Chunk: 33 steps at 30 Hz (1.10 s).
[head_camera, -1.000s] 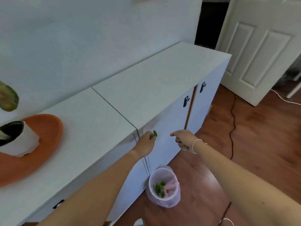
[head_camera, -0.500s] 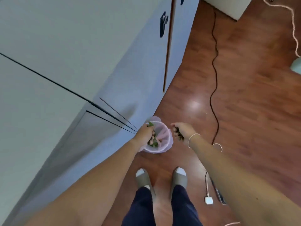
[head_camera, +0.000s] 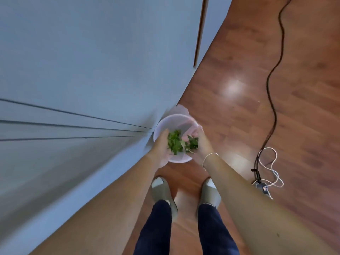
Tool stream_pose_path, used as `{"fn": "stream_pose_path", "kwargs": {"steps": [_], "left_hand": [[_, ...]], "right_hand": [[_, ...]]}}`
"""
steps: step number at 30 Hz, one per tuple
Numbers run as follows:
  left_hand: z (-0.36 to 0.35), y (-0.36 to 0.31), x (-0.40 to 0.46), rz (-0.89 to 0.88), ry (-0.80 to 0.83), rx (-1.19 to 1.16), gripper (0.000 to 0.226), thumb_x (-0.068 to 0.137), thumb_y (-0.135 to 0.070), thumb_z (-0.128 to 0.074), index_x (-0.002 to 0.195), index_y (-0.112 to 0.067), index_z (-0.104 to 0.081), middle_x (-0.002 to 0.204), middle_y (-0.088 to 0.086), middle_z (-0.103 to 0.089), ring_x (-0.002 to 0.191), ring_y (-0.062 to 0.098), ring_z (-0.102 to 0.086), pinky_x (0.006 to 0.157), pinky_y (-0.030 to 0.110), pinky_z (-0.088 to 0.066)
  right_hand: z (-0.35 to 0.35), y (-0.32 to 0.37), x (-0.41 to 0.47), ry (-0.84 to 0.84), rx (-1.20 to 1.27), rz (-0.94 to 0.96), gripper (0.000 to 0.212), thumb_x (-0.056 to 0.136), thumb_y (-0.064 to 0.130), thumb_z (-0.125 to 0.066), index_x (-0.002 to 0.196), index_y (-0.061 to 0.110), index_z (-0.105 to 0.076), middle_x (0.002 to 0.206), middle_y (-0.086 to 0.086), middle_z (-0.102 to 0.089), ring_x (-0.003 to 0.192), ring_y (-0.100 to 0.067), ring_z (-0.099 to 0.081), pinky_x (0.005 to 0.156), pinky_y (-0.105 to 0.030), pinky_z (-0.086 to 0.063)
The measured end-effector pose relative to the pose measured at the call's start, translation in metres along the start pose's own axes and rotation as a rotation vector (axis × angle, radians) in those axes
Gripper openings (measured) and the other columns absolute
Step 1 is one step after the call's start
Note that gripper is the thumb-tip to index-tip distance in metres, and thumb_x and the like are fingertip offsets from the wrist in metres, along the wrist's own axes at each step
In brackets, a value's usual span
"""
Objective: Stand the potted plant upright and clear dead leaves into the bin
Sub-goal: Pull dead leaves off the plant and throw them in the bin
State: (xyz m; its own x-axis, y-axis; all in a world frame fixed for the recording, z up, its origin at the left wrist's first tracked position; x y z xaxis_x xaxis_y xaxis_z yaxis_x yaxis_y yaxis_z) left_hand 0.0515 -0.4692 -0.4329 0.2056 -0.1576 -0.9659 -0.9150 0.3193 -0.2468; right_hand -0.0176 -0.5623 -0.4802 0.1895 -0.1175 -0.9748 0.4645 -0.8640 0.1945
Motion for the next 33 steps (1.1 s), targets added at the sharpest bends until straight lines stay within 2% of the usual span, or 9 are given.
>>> {"fn": "stream_pose_path", "kwargs": {"steps": [2,6,10,14,18,21,27,30,33], "left_hand": [[-0.001,0.002,-0.001,0.018,0.015,-0.028,0.042,0.101,-0.038,-0.027,0.132,-0.015,-0.045,0.145,0.014,-0.045,0.14,0.039,-0.028,0.114,0.039,-0.026],[0.0,0.003,-0.011,0.023,-0.005,-0.038,0.054,0.101,-0.042,-0.027,0.15,-0.02,-0.019,0.147,0.011,-0.035,0.137,0.027,-0.036,0.109,0.033,-0.03],[-0.003,-0.003,-0.019,-0.002,-0.052,-0.056,0.057,0.101,-0.04,-0.028,0.15,-0.015,-0.017,0.156,0.014,-0.023,0.144,0.03,-0.027,0.116,0.036,-0.023],[-0.01,-0.006,-0.022,-0.064,-0.087,-0.051,0.046,0.102,-0.024,-0.027,0.145,-0.007,-0.029,0.144,0.016,-0.041,0.138,0.031,-0.035,0.111,0.035,-0.03],[-0.014,-0.003,-0.016,-0.112,-0.111,-0.036,0.047,0.1,-0.005,-0.029,0.147,-0.003,-0.023,0.137,0.021,-0.045,0.131,0.035,-0.044,0.109,0.037,-0.038],[-0.008,0.004,-0.004,-0.154,-0.137,0.032,0.055,0.096,0.008,-0.029,0.148,-0.008,-0.024,0.115,0.017,-0.054,0.1,0.028,-0.06,0.09,0.033,-0.051],[0.001,0.018,0.016,-0.174,-0.248,0.14,0.035,0.094,-0.004,-0.048,0.128,-0.001,-0.052,0.081,0.002,-0.057,0.07,0.012,-0.052,0.072,0.022,-0.05],[0.0,0.019,0.015,-0.164,-0.263,0.199,0.037,0.094,-0.009,-0.043,0.131,-0.005,-0.049,0.095,0.003,-0.064,0.076,0.012,-0.05,0.071,0.023,-0.045],[-0.001,0.019,0.017,-0.2,-0.231,0.241,0.064,0.095,-0.002,-0.04,0.151,-0.022,-0.016,0.124,0.01,-0.058,0.088,0.015,-0.051,0.068,0.023,-0.045]], "right_hand": [[0.001,-0.005,0.006,0.05,0.001,-0.044,0.07,0.067,0.06,-0.058,0.122,0.017,-0.055,0.131,-0.009,-0.057,0.109,-0.03,-0.058,0.067,-0.034,-0.053],[0.007,-0.005,0.002,0.089,0.015,-0.039,0.053,0.08,0.068,-0.047,0.098,0.02,-0.06,0.097,-0.002,-0.052,0.079,-0.02,-0.05,0.048,-0.023,-0.05],[0.01,-0.001,-0.006,0.143,0.058,-0.008,0.073,0.086,0.063,-0.044,0.141,0.015,-0.042,0.131,-0.011,-0.044,0.084,-0.015,-0.049,0.072,-0.03,-0.043],[0.007,0.004,-0.016,0.14,0.084,0.023,0.072,0.092,0.053,-0.043,0.15,0.011,-0.029,0.147,-0.018,-0.039,0.135,-0.032,-0.039,0.113,-0.041,-0.033],[0.012,0.0,-0.01,0.119,0.077,0.046,0.067,0.093,0.052,-0.044,0.14,0.005,-0.042,0.125,-0.016,-0.054,0.111,-0.031,-0.053,0.105,-0.04,-0.043],[0.022,-0.009,-0.006,0.114,0.023,0.049,0.058,0.095,0.051,-0.038,0.128,0.006,-0.053,0.106,-0.012,-0.062,0.089,-0.028,-0.06,0.083,-0.037,-0.052],[0.048,-0.03,-0.001,0.054,-0.067,0.016,0.045,0.095,0.052,-0.037,0.097,0.014,-0.061,0.088,-0.005,-0.063,0.067,-0.021,-0.056,0.061,-0.031,-0.049],[0.055,-0.035,-0.002,0.04,-0.071,0.012,0.042,0.095,0.051,-0.039,0.087,0.016,-0.061,0.084,-0.005,-0.063,0.065,-0.022,-0.053,0.062,-0.032,-0.048],[0.057,-0.035,-0.004,0.044,-0.089,0.015,0.041,0.095,0.05,-0.039,0.087,0.016,-0.061,0.083,-0.006,-0.063,0.065,-0.021,-0.053,0.062,-0.031,-0.048]]}}
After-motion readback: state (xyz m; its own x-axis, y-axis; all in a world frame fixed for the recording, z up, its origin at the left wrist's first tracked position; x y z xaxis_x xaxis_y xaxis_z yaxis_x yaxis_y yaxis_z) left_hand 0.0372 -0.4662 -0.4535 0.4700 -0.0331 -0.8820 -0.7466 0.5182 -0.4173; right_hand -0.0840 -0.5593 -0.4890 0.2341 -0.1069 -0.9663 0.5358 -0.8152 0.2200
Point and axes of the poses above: each hand's wrist, its own x-axis towards the middle knuckle, its own z-axis out of the back of the hand, y = z × x, the point moved 1 cm from there along x, towards the middle knuckle
